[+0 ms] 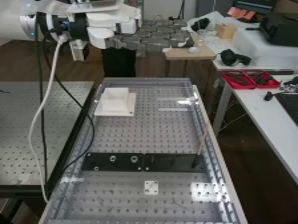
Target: Grab the paper clip and place it in the clear container
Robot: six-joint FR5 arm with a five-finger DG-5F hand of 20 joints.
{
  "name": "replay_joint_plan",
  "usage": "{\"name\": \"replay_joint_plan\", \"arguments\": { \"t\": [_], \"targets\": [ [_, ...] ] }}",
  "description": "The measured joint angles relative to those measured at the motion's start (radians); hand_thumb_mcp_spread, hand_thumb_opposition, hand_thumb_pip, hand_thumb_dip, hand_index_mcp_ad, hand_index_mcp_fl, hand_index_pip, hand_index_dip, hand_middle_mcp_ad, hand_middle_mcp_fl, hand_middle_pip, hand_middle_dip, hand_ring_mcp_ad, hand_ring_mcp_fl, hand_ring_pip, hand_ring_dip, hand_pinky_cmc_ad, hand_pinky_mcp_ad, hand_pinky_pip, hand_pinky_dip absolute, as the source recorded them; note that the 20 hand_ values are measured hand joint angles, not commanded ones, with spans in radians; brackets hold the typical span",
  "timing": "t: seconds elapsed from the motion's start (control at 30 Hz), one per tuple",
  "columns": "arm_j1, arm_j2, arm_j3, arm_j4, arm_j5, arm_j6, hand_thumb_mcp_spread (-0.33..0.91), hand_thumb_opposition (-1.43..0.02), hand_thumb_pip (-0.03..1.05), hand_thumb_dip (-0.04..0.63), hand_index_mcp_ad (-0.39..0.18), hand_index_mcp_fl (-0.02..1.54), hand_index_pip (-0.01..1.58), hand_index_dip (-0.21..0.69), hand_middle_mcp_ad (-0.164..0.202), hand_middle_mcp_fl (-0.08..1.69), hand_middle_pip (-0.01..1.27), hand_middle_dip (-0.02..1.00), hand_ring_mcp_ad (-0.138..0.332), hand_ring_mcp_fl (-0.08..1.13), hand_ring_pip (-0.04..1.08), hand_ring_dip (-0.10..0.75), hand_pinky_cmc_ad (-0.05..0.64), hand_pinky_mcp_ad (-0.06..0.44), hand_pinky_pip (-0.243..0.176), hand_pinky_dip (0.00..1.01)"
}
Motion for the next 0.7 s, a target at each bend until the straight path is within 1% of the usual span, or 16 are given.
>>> {"name": "replay_joint_plan", "arguments": {
  "t": [0.03, 0.1, 0.17, 0.2, 0.27, 0.3, 0.37, 0.4, 0.43, 0.47, 0.5, 0.53, 0.57, 0.6, 0.63, 0.7],
  "targets": [
    [-0.001, -0.001, -0.001, -0.001, 0.000, 0.001, 0.00, 0.01, 0.00, 0.007, -0.012, 0.02, 0.02, 0.002, 0.024, 0.03, 0.02, 0.05, 0.052, -0.01, 0.00, 0.012, -0.021, 0.003, -0.010, 0.01],
    [-0.003, -0.002, -0.003, -0.002, -0.001, 0.003, 0.00, 0.01, 0.00, 0.007, 0.003, 0.04, 0.02, 0.002, 0.003, 0.03, 0.02, 0.05, 0.037, -0.01, -0.02, 0.012, -0.045, -0.010, -0.010, 0.01],
    [-0.004, -0.003, -0.003, -0.002, -0.002, 0.004, 0.00, 0.01, 0.00, 0.007, 0.002, 0.04, 0.02, 0.002, 0.002, 0.03, 0.02, 0.04, 0.030, -0.01, -0.02, 0.012, -0.045, -0.012, -0.010, 0.01],
    [-0.005, -0.003, -0.004, -0.003, -0.003, 0.006, 0.02, -0.05, 0.05, 0.000, 0.000, 0.04, 0.02, 0.002, 0.000, 0.03, 0.02, 0.04, 0.028, -0.01, -0.02, 0.012, -0.045, -0.009, -0.010, 0.02],
    [-0.007, -0.005, -0.004, -0.005, -0.004, 0.008, 0.14, -0.19, 0.24, 0.023, 0.003, 0.04, 0.02, 0.002, 0.000, 0.02, 0.05, 0.04, 0.028, -0.02, -0.01, 0.012, -0.038, -0.009, -0.010, 0.05],
    [-0.007, -0.006, -0.004, -0.006, -0.005, 0.009, 0.19, -0.29, 0.29, 0.023, 0.000, 0.04, 0.02, 0.002, 0.000, 0.03, 0.07, 0.05, 0.033, -0.02, -0.01, 0.012, -0.037, -0.009, -0.012, 0.06],
    [-0.008, -0.008, -0.004, -0.007, -0.006, 0.011, 0.21, -0.43, 0.28, 0.019, 0.000, 0.04, 0.05, 0.002, 0.000, 0.03, 0.09, 0.05, 0.038, -0.02, 0.00, 0.012, -0.003, 0.021, -0.023, 0.10],
    [-0.008, -0.009, -0.005, -0.007, -0.006, 0.011, 0.23, -0.51, 0.29, 0.019, -0.005, 0.04, 0.06, 0.002, 0.003, 0.03, 0.10, 0.04, 0.058, -0.02, 0.02, 0.012, 0.031, 0.054, -0.031, 0.13],
    [-0.008, -0.009, -0.005, -0.006, -0.006, 0.011, 0.23, -0.54, 0.31, 0.023, -0.005, 0.04, 0.07, 0.002, 0.003, 0.03, 0.11, 0.04, 0.063, -0.02, 0.02, 0.012, 0.051, 0.054, -0.038, 0.14],
    [-0.008, -0.010, -0.005, -0.006, -0.006, 0.011, 0.23, -0.57, 0.32, 0.023, -0.007, 0.05, 0.07, 0.002, 0.000, 0.03, 0.12, 0.04, 0.084, -0.03, 0.02, 0.012, 0.044, 0.068, -0.040, 0.15],
    [-0.008, -0.010, -0.006, -0.005, -0.006, 0.011, 0.23, -0.59, 0.32, 0.023, -0.003, 0.05, 0.07, 0.002, 0.000, 0.03, 0.12, 0.04, 0.099, -0.03, 0.02, 0.012, 0.068, 0.080, -0.044, 0.16],
    [-0.009, -0.012, -0.007, -0.004, -0.005, 0.011, 0.23, -0.60, 0.32, 0.023, -0.003, 0.05, 0.07, 0.002, 0.000, 0.02, 0.12, 0.04, 0.094, -0.03, 0.02, 0.012, 0.080, 0.084, -0.044, 0.17],
    [-0.009, -0.013, -0.008, -0.004, -0.004, 0.011, 0.23, -0.62, 0.32, 0.019, -0.003, 0.05, 0.07, 0.002, 0.003, 0.02, 0.13, 0.05, 0.110, -0.03, 0.02, 0.016, 0.101, 0.098, -0.044, 0.17],
    [-0.009, -0.015, -0.010, -0.001, -0.001, 0.010, 0.23, -0.65, 0.32, 0.023, -0.007, 0.05, 0.08, 0.002, 0.000, 0.02, 0.13, 0.05, 0.110, -0.03, 0.04, 0.016, 0.113, 0.117, -0.052, 0.18],
    [-0.010, -0.017, -0.012, 0.000, 0.002, 0.007, 0.23, -0.65, 0.32, 0.023, -0.003, 0.05, 0.08, 0.002, 0.003, 0.03, 0.13, 0.05, 0.124, -0.03, 0.04, 0.012, 0.134, 0.127, -0.061, 0.20],
    [-0.010, -0.023, -0.016, 0.003, 0.011, 0.000, 0.23, -0.66, 0.32, 0.023, -0.007, 0.06, 0.09, 0.002, 0.002, 0.03, 0.13, 0.05, 0.120, -0.03, 0.04, 0.012, 0.147, 0.134, -0.061, 0.20]
  ]
}}
